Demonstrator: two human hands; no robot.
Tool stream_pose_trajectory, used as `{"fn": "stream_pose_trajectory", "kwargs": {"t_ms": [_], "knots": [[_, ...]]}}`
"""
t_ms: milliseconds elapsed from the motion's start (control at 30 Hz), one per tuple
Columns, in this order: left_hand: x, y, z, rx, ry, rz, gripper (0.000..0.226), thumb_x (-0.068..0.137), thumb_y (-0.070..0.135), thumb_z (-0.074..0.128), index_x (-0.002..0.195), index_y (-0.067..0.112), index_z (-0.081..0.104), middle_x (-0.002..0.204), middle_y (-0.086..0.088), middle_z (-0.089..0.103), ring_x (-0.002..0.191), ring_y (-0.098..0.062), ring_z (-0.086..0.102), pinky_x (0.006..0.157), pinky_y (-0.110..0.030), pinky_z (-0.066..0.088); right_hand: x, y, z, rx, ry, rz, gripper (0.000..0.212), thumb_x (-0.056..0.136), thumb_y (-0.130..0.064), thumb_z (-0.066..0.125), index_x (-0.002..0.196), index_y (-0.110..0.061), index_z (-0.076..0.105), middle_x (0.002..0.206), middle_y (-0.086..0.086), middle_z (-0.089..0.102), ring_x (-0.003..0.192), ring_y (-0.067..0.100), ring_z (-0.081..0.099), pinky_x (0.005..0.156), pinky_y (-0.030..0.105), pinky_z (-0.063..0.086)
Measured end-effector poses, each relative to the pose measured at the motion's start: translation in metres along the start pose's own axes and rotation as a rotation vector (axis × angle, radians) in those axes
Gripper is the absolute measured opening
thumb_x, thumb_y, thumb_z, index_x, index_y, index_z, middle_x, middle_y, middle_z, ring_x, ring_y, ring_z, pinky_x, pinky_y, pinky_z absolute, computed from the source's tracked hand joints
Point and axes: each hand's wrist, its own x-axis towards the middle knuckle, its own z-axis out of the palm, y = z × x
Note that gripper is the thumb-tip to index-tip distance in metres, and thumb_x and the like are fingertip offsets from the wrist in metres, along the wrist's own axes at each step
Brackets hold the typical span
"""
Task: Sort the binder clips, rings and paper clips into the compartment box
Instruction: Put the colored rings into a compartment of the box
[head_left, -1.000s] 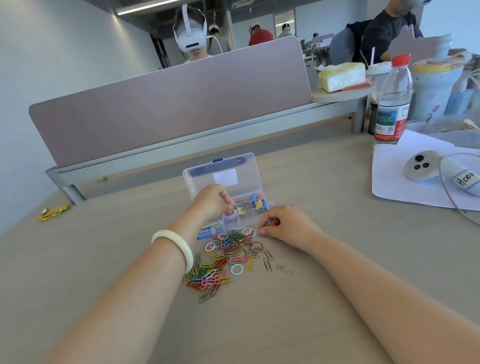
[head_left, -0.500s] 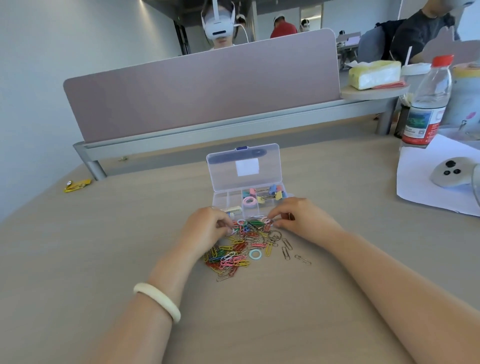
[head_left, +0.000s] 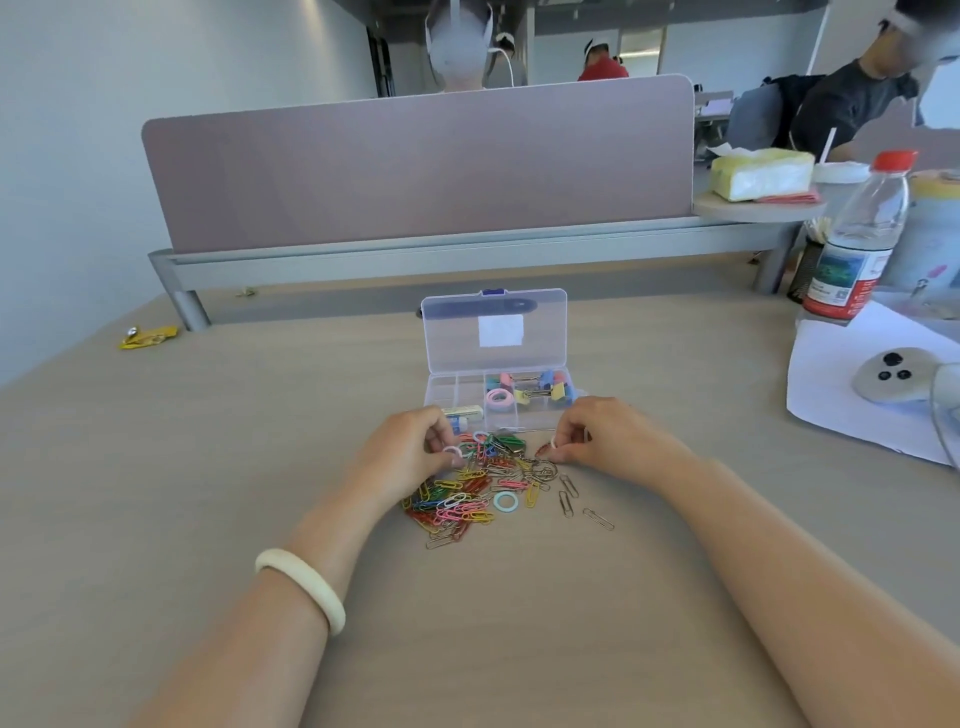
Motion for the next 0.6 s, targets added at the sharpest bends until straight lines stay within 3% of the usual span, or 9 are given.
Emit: {"fn": "stream_pose_trajectory", "kwargs": {"t_ms": [200, 300, 433, 533, 600], "knots": [[-0.002, 0.002, 0.000, -0.049, 0.011, -0.007, 0.024, 0.069, 0.019, 0.077, 0.064, 0.023, 0.054, 0.067, 0.002, 0.059, 0.063, -0.015, 0.052, 0.064, -0.032, 0.043, -0.004, -0.003, -0.004, 0.026, -0.022, 0.037, 0.026, 0.076, -0.042, 0.068, 0.080, -0.017, 0.065, 0.075, -0.012, 0.053, 0.080, 0.014, 0.054, 0.069, 0.030, 0.043], [-0.004, 0.006, 0.001, -0.084, 0.051, 0.001, 0.018, 0.069, 0.019, 0.077, 0.068, 0.017, 0.059, 0.064, 0.004, 0.057, 0.059, -0.012, 0.050, 0.061, -0.028, 0.042, -0.007, -0.005, -0.010, -0.029, -0.058, 0.032, 0.023, 0.080, -0.033, 0.067, 0.085, -0.011, 0.066, 0.088, 0.001, 0.063, 0.084, 0.019, 0.058, 0.072, 0.031, 0.045], [-0.003, 0.012, 0.003, -0.175, 0.120, 0.006, 0.016, 0.070, 0.019, 0.076, 0.067, 0.019, 0.061, 0.061, 0.005, 0.056, 0.054, -0.009, 0.048, 0.053, -0.021, 0.041, -0.009, -0.007, -0.013, -0.138, -0.118, 0.028, 0.022, 0.085, -0.016, 0.056, 0.085, 0.004, 0.065, 0.094, 0.019, 0.068, 0.077, 0.024, 0.057, 0.056, 0.026, 0.038], [-0.004, 0.015, 0.006, -0.248, 0.134, 0.011, 0.015, 0.071, 0.020, 0.075, 0.067, 0.019, 0.061, 0.063, 0.006, 0.059, 0.054, -0.007, 0.047, 0.048, -0.012, 0.038, -0.009, -0.009, -0.011, -0.222, -0.127, 0.011, 0.028, 0.088, -0.018, 0.049, 0.091, 0.007, 0.062, 0.102, 0.021, 0.063, 0.091, 0.033, 0.060, 0.066, 0.031, 0.042], [-0.005, 0.017, 0.008, -0.270, 0.125, 0.008, 0.015, 0.072, 0.022, 0.075, 0.067, 0.020, 0.061, 0.064, 0.006, 0.060, 0.054, -0.005, 0.047, 0.049, -0.011, 0.037, -0.010, -0.006, -0.010, -0.203, -0.101, -0.033, 0.029, 0.090, -0.023, 0.049, 0.091, 0.004, 0.061, 0.103, 0.017, 0.062, 0.095, 0.030, 0.058, 0.076, 0.035, 0.044]]}}
